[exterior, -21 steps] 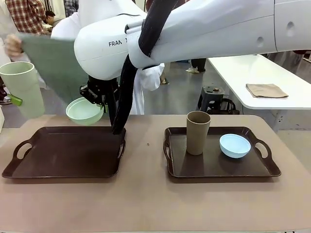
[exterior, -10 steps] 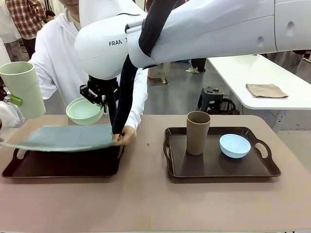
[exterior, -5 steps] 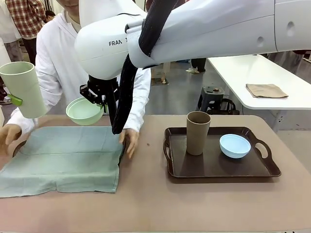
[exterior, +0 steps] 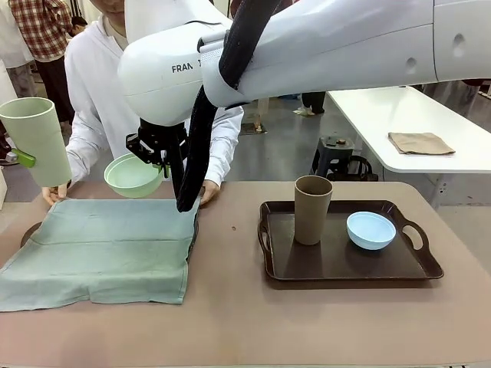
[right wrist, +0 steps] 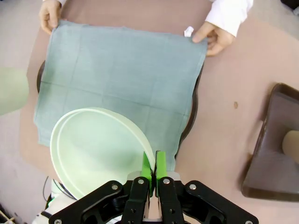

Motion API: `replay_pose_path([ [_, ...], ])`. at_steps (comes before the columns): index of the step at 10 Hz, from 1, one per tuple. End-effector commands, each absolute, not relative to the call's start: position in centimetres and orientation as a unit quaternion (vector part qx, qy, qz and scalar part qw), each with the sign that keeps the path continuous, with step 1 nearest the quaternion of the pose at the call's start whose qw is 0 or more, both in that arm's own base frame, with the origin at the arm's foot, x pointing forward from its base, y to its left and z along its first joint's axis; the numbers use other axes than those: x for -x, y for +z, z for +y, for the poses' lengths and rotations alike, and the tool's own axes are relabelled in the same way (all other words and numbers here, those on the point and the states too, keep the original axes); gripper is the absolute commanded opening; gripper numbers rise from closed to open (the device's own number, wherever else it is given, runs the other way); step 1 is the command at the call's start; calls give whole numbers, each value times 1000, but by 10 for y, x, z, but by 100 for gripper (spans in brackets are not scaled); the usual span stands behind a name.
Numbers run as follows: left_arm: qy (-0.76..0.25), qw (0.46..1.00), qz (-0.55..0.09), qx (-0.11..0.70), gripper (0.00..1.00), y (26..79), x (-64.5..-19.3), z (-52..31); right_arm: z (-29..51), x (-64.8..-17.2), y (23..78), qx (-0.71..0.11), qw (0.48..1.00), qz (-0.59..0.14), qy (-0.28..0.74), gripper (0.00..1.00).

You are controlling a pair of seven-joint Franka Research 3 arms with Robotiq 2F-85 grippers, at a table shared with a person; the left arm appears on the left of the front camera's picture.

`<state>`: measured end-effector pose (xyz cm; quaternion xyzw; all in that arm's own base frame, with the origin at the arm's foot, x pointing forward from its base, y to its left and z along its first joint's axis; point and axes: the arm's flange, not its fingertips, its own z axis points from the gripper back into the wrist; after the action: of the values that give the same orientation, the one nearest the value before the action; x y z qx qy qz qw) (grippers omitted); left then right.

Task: Set up a tray with a mat and arrange the tableware.
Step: Place the Picnic Bowl and Reusable plastic cup back onto the Handle tray in front of the human's position.

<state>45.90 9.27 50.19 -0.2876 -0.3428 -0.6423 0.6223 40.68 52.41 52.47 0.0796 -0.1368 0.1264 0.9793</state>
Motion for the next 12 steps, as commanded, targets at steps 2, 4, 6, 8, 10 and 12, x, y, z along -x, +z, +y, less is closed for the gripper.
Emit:
replay_pose_path([
  [2, -644, 621, -343, 284, 25, 504, -459, 92, 524, -406, 523, -78, 978, -143, 128, 0],
  [4, -644, 621, -343, 284, 25, 504, -459, 92, 524, -406, 523, -78, 978, -143, 128, 0],
  [6, -644, 621, -343, 284, 25, 504, -459, 92, 524, -406, 523, -78, 978, -143, 128, 0],
  [8, -644, 621, -343, 284, 25, 504, -459, 92, 524, -406, 523, -78, 978, -143, 128, 0],
  [10, -644, 621, -343, 284, 25, 504, -459, 92, 524, -406, 523, -78, 978, -143, 128, 0],
  [12, -642, 622, -343, 288, 84, 502, -459, 93, 524, -407, 525, -80, 979, -137, 126, 4],
])
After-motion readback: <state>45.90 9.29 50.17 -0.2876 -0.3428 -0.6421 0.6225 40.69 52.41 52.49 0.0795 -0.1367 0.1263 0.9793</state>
